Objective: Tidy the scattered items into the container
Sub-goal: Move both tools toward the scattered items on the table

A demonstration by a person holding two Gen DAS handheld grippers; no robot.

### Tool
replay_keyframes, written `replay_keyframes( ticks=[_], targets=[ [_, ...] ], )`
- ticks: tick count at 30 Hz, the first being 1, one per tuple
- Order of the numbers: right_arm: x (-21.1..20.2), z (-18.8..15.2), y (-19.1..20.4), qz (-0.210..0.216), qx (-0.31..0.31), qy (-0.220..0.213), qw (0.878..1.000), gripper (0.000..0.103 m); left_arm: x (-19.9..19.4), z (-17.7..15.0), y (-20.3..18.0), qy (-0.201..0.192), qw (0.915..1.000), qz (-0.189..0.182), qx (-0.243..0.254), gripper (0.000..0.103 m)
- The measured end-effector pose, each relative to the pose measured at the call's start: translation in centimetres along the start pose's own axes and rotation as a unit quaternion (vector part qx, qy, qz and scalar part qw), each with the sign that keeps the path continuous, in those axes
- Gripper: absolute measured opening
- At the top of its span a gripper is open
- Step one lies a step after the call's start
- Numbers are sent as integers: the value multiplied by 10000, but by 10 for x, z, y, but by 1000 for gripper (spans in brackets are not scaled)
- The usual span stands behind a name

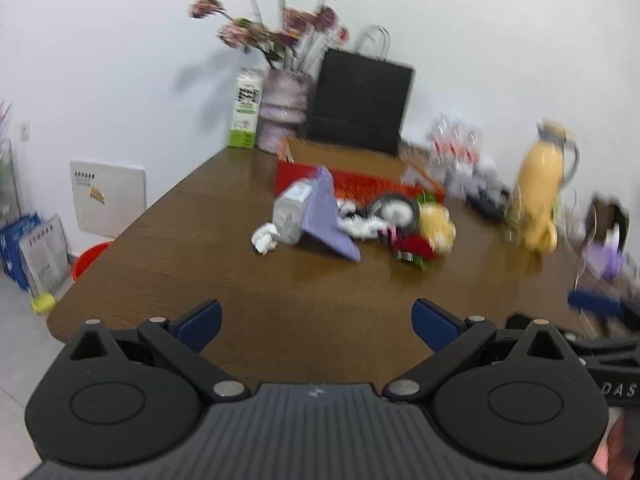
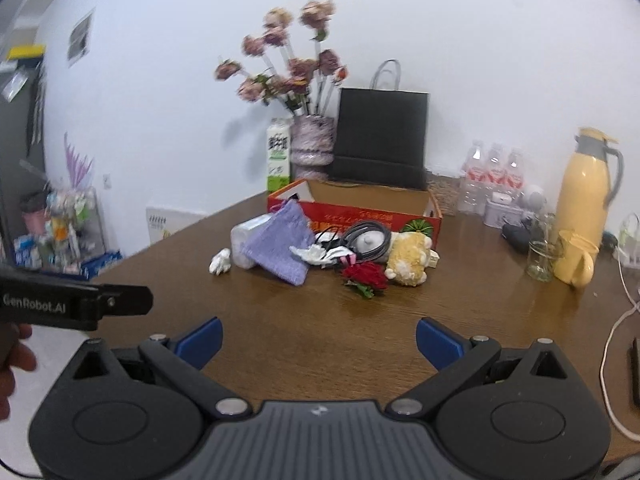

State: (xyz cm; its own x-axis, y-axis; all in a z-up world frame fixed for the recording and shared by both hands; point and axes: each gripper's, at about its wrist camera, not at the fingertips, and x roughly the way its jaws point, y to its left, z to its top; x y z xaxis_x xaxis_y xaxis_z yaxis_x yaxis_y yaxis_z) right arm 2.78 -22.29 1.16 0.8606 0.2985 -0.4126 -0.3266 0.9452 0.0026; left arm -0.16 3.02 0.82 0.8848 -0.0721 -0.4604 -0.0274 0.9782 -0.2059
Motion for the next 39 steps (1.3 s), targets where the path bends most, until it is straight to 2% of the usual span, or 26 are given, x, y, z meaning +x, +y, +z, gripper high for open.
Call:
replay_keyframes(
  ticks=[3,6,8,9,13,15,17,20,23,25,28,30,34,37,39],
  targets=[
    [-2,2,-9,-117,483,-101,9987,103,-1,-2,-3,-83,9999,-103,-2,103],
    [-1,4,-18,32,912,-141,9957,103,-6,-6,-12,-171,9992,-301,184,103],
    [-3,1,-19,98,990,-141,9949,103,-7,-9,-12,-57,9980,-612,168,103],
    [-3,-1,-18,179,989,-102,9949,103,-6,-10,-13,29,9977,-645,222,103],
    [0,-5,-16,259,910,116,9954,103,-8,-11,-15,-27,9989,-384,253,103],
    [-4,-6,-15,199,889,53,9958,103,-8,-10,-18,1,9992,-222,319,103],
    [-11,-9,-16,157,882,-200,9958,103,-3,-11,-22,152,9986,-11,501,103],
    [-22,-13,-17,639,903,-580,9922,103,0,-12,-16,219,9990,-95,376,103],
    [-20,-13,-13,832,731,-422,9930,103,-5,-13,-13,89,9994,-142,315,103],
    [-16,-12,-16,612,835,-281,9942,103,-6,-13,-14,64,9991,-145,382,103],
    [-18,-13,-21,399,990,-299,9938,103,-8,-13,-19,45,9985,-170,522,103],
    [-16,-12,-17,233,850,-213,9959,103,-9,-13,-24,23,9978,-80,661,103],
    [-6,-14,-14,-187,646,54,9977,103,-7,-11,-28,-23,9970,-130,763,103],
    [-2,-13,-21,-330,804,0,9962,103,-2,-8,-26,-7,9973,-215,701,103],
    [5,-12,-24,-379,762,84,9963,103,3,-8,-31,32,9962,-157,852,103]
  ],
)
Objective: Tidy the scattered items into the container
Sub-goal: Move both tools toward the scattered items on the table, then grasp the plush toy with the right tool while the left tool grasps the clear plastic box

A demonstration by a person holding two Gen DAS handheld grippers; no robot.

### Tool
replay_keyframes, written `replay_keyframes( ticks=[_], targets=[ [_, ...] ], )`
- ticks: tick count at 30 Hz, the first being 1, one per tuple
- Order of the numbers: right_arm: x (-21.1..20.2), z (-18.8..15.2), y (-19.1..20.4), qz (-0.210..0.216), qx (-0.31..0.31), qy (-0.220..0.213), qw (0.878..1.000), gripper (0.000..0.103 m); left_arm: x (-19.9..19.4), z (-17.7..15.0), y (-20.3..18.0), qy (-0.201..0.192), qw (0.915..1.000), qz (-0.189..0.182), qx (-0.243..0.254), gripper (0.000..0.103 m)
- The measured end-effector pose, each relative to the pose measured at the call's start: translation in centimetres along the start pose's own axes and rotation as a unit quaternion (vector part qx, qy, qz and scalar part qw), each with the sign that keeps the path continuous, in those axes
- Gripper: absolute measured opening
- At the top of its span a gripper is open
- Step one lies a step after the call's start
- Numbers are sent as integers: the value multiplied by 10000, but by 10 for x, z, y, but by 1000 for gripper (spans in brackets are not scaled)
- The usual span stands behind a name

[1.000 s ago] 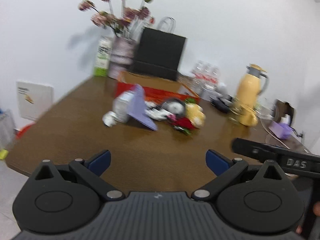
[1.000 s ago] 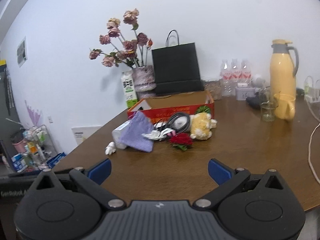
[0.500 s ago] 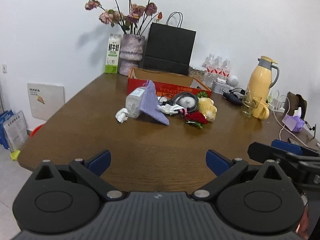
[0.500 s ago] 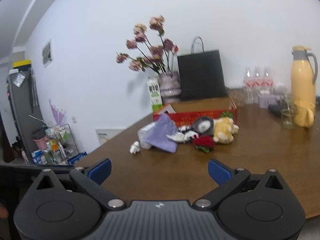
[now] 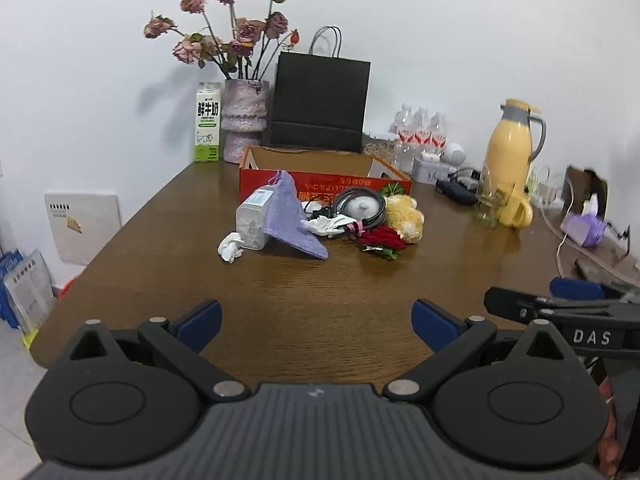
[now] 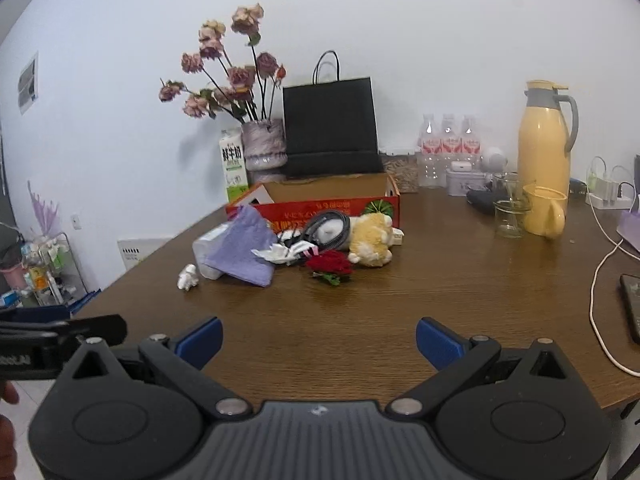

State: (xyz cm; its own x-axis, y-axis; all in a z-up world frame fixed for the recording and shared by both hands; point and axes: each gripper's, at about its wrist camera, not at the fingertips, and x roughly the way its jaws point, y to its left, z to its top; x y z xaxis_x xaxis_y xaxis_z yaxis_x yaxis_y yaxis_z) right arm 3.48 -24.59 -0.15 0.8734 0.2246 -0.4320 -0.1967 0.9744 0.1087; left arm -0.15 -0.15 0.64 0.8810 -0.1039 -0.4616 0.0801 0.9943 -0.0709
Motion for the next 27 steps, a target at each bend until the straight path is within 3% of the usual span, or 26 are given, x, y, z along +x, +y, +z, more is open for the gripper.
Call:
replay_keyframes(
  ticks=[5,10,14,17,20,23,25,27],
  targets=[
    [18,0,-2,56,-46,28,10000,103,23,2,-8,207,9989,184,380,103],
    [46,14,-5,250,-382,51,9989,103,59,17,7,240,9994,-2,260,103],
    [87,28,-16,138,-520,64,9985,103,95,36,31,185,9997,137,-87,103],
    [122,40,-30,124,-234,189,9995,103,132,52,52,326,9987,212,-318,94],
    [157,54,-48,146,124,437,9989,100,162,66,63,313,9992,229,-135,89],
    [187,64,-51,-240,11,591,9980,89,186,80,75,250,9993,227,-167,89],
    [203,71,-51,-290,-111,555,9980,86,200,87,86,258,9990,132,-337,87],
    [220,79,-52,-335,-182,510,9980,86,215,92,96,310,9983,169,-464,79]
  ],
)
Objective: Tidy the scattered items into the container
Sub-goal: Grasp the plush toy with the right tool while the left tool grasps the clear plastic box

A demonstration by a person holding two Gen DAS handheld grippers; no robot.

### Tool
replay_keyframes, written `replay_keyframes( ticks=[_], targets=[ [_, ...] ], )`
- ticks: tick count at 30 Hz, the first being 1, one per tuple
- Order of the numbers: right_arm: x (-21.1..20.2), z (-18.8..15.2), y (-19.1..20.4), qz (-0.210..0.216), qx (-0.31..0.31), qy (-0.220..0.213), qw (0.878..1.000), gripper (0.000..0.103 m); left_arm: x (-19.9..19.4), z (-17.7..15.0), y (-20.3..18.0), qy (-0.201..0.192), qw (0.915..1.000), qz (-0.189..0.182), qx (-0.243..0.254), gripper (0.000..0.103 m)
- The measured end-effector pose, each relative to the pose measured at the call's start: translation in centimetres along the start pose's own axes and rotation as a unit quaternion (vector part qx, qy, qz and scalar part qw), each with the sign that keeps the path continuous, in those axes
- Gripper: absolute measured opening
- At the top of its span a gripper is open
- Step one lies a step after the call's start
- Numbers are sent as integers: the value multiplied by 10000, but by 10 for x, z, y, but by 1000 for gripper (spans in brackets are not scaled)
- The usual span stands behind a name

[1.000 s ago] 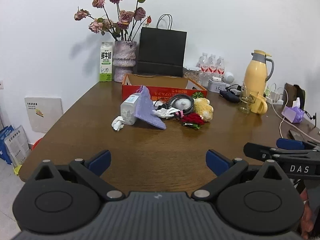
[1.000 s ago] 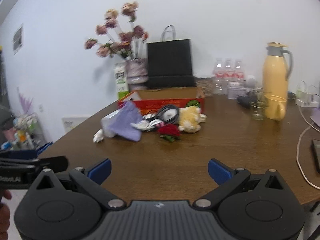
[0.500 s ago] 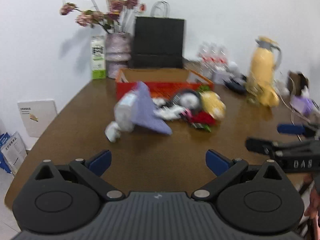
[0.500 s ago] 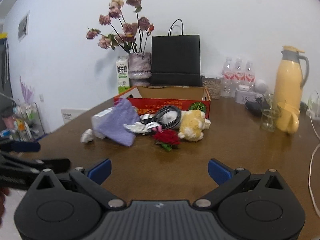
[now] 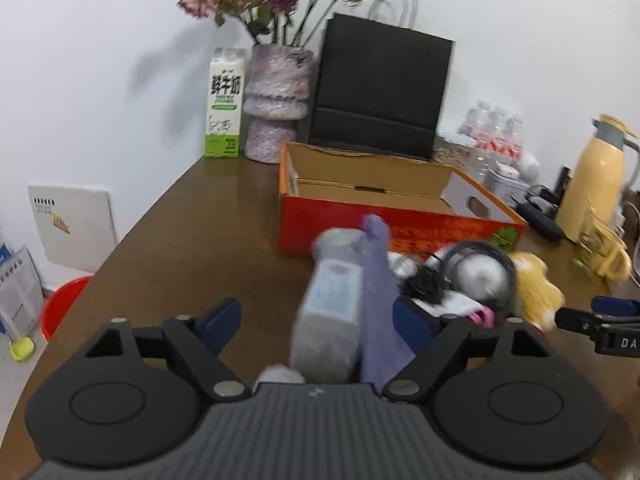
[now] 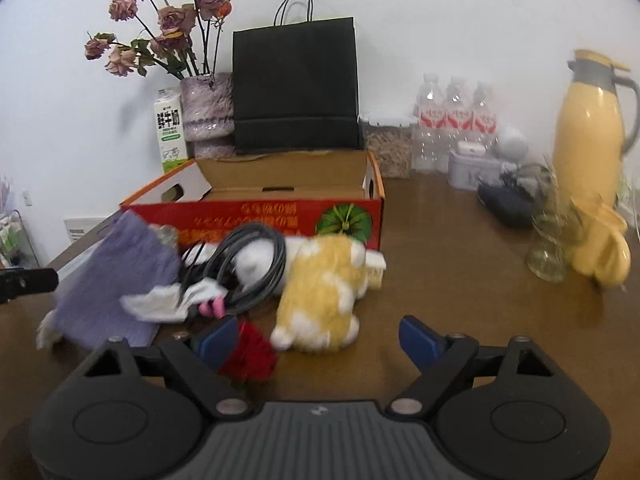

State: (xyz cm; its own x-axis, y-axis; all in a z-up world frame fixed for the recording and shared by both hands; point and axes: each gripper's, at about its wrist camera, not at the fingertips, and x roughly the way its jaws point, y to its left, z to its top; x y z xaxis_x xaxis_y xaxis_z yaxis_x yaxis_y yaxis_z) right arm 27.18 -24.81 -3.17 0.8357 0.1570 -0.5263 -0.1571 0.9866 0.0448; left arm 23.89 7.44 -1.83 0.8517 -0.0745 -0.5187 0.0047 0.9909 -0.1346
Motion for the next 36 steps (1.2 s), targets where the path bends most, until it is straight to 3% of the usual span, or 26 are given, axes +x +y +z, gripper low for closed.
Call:
replay_keyframes(
  ticks=[4,6,8,9,12,15,20,24,28,30,34,36],
  targets=[
    [30,12,-2,-48,-11,72,10000,77,23,5,11,216,9990,-231,-309,72],
    [47,15,-4,-67,-13,213,9997,67,33,5,9,439,9977,-290,-434,63],
    [62,16,-7,28,88,375,9993,63,43,4,1,626,9965,-391,-404,61],
    [70,16,-8,88,167,459,9988,55,46,2,-4,658,9966,-398,-310,59],
    [80,15,-10,177,293,508,9981,45,46,1,-11,618,9967,-477,-212,55],
    [67,13,-13,79,388,264,9989,43,40,4,-4,472,9962,-575,-461,55],
    [36,10,-36,-76,650,17,9979,43,35,3,8,438,9956,-433,-701,59],
    [17,3,-61,-129,1041,123,9944,44,31,-4,31,475,9913,-210,-1208,65],
    [7,-10,-71,-276,957,293,9946,45,29,-3,41,366,9878,-261,-1492,73],
    [6,-15,-74,-282,941,369,9945,46,33,-1,46,370,9861,-6,-1622,79],
    [-3,-21,-74,-325,855,364,9951,49,30,3,46,231,9899,376,-1346,79],
    [-7,-20,-75,-507,841,307,9947,51,25,5,44,94,9937,360,-1053,81]
  ],
)
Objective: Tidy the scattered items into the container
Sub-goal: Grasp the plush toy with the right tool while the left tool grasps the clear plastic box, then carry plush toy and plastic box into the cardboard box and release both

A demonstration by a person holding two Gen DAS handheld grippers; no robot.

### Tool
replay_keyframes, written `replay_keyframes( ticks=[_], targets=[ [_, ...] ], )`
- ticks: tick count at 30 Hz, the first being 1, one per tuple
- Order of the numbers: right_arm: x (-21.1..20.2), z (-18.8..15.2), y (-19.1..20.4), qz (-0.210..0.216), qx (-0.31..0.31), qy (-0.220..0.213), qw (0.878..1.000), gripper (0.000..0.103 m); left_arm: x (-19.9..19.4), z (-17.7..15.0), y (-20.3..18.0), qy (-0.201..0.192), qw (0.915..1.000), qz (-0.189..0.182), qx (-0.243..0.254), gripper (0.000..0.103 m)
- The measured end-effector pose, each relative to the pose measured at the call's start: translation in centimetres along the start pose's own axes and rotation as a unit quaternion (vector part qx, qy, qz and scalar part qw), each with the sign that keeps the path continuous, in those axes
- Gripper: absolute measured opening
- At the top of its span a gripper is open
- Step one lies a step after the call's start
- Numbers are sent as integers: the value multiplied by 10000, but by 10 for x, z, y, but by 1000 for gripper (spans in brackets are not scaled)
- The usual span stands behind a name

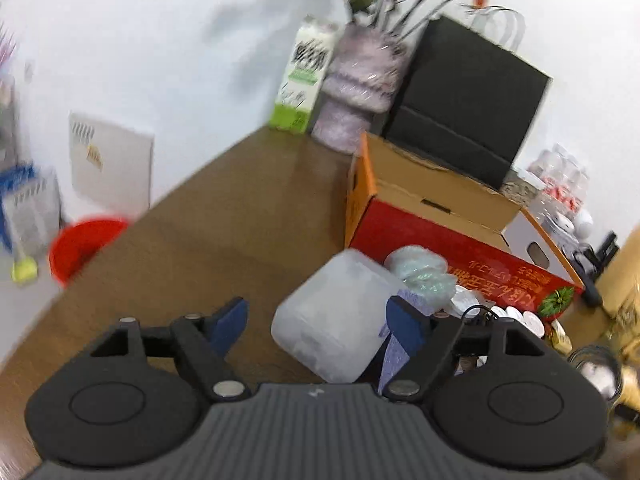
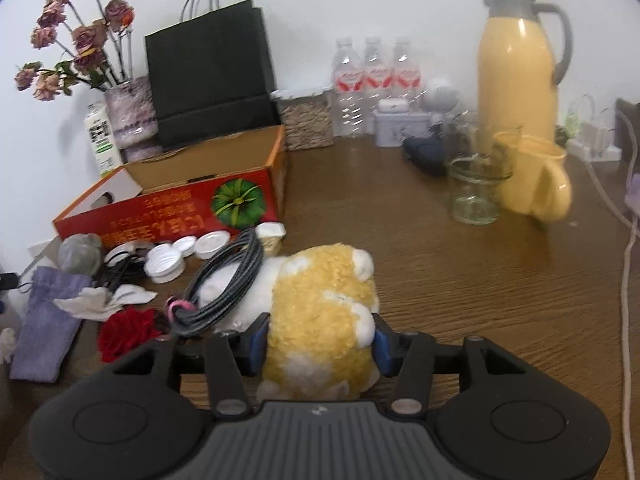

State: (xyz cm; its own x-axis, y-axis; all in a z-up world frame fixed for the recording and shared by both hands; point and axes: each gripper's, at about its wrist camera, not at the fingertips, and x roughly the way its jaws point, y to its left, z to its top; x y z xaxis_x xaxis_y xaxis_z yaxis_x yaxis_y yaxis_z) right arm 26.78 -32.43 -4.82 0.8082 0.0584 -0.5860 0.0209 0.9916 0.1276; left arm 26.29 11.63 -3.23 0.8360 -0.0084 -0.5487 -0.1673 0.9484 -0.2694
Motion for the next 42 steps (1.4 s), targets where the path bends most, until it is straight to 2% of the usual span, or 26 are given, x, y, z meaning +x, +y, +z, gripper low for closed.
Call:
replay_keyframes(
  ticks=[2,3,6,7,8,9,11,12,13,15,16,19,20,21,24,26,28,30,32,35,39,42],
  targets=[
    [-2,0,-1,-78,-45,-47,9999,53,1,1,-3,33,9992,-155,375,86],
    [-1,0,0,-82,-106,-40,9999,57,4,1,-5,94,9975,-281,640,86],
    [11,-1,3,-119,-248,111,9996,58,17,-1,-12,337,9899,-386,1323,86],
    [16,-2,3,-96,-225,177,9995,56,23,-2,-14,439,9865,-441,1512,86],
    [21,-4,4,-88,-192,233,9995,47,27,-4,-15,486,9847,-446,1611,86],
    [24,-5,5,-87,-202,243,9995,46,33,-5,-16,579,9828,-445,1696,84],
    [19,-3,11,-156,-256,91,9995,44,41,-8,-18,694,9817,-324,1741,73],
    [11,-2,19,-235,-527,-143,9982,43,42,-7,-18,692,9816,-360,1742,68],
    [2,-2,31,-396,-941,-466,9937,43,40,-7,-19,698,9808,-456,1761,67],
    [-19,-4,58,-930,-1964,-1253,9680,43,33,-9,-19,610,9816,-489,1740,67],
    [-22,-3,63,-1081,-2156,-1430,9599,43,30,-9,-17,581,9832,-466,1668,67],
    [-19,5,58,-1646,-2118,-1459,9522,43,14,-13,-13,415,9902,-252,1311,69],
    [-21,5,57,-1689,-2138,-1505,9503,43,12,-13,-12,351,9910,-243,1271,72],
    [-25,6,55,-1604,-2076,-1546,9525,43,12,-11,-12,324,9910,-296,1262,77],
    [-29,11,48,-1170,-1618,-1434,9693,44,15,3,-12,325,9919,-499,1121,79],
    [-27,13,43,-1028,-1383,-1309,9763,44,19,16,-14,213,9941,-461,959,79],
    [-26,9,41,-939,-1243,-1287,9794,44,29,28,-18,155,9938,-307,1053,79],
    [-23,5,38,-819,-1179,-1150,9829,44,42,34,-27,382,9904,-258,1304,79],
    [-19,3,38,-741,-1082,-1027,9860,44,56,31,-37,642,9860,-19,1537,78],
    [-20,-4,38,-681,-990,-964,9881,44,66,24,-39,879,9830,151,1607,69],
    [-19,-8,34,-585,-824,-900,9908,44,62,25,-24,734,9914,24,1084,67],
    [-21,-6,32,-447,-719,-926,9921,44,45,32,-19,463,9947,-261,884,67]
  ],
)
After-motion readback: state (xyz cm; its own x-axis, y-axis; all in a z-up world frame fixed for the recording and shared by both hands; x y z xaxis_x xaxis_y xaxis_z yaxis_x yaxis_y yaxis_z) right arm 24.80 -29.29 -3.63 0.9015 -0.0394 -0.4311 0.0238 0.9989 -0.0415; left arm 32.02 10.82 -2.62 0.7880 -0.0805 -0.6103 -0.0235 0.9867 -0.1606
